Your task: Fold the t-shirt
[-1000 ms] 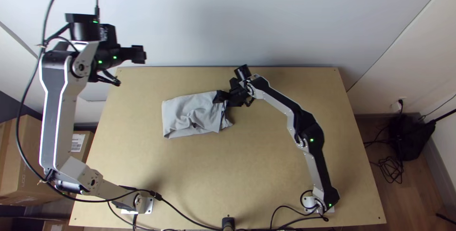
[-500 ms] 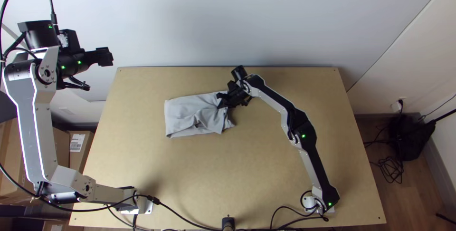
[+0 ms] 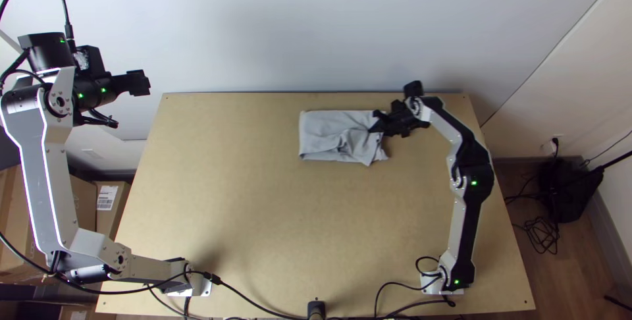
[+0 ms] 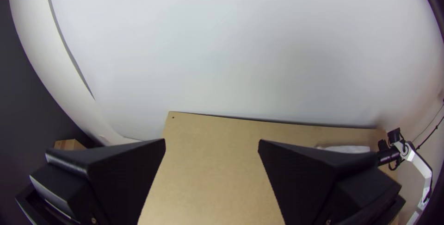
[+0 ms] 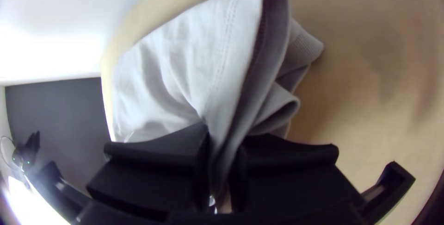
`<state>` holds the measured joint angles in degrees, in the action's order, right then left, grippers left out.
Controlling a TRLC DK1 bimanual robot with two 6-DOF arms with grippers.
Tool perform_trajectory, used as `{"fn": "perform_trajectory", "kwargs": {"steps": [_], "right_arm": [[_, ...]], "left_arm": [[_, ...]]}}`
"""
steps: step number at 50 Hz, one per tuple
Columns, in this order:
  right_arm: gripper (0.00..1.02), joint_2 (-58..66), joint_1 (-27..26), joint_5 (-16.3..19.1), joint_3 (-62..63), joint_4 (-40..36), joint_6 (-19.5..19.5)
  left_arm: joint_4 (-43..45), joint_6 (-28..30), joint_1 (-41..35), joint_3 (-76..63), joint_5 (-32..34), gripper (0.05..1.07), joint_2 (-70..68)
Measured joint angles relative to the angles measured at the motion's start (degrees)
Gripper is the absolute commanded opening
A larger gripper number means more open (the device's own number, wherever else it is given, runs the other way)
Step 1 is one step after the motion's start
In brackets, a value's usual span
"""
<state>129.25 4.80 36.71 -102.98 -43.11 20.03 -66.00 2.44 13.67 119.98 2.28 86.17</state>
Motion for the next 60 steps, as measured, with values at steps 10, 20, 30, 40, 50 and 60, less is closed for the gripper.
{"fn": "perform_trajectory", "kwargs": {"steps": [10, 20, 30, 40, 50, 60], "right_arm": [[0.02, -1.2, -10.8, -0.3, 1.3, 1.9, -0.6], [0.02, -1.3, -20.6, -1.5, 1.3, 2.8, -0.9], [0.02, -1.3, -28.1, -3.6, 1.8, 4.5, -2.7], [0.07, -1.3, -33.2, -4.2, 1.8, 5.2, -4.4], [0.99, -1.3, -36.7, -5.4, 1.8, 5.4, -7.0], [0.99, -3.9, -40.7, -12.6, 1.6, 11.0, -10.5]], "left_arm": [[0.6, 0.2, 1.4, -0.8, 1.9, 1.02, 0.0], [1.5, 0.2, 2.2, -1.0, 3.3, 1.02, 0.0], [2.0, 0.2, 3.5, -1.0, 4.7, 1.02, 0.0], [2.1, 0.4, 3.8, -1.0, 5.3, 1.02, 0.1], [2.3, 0.6, 3.8, -1.0, 5.9, 1.02, 0.1], [3.1, 0.6, 4.1, -1.2, 6.1, 1.02, 0.1]]}}
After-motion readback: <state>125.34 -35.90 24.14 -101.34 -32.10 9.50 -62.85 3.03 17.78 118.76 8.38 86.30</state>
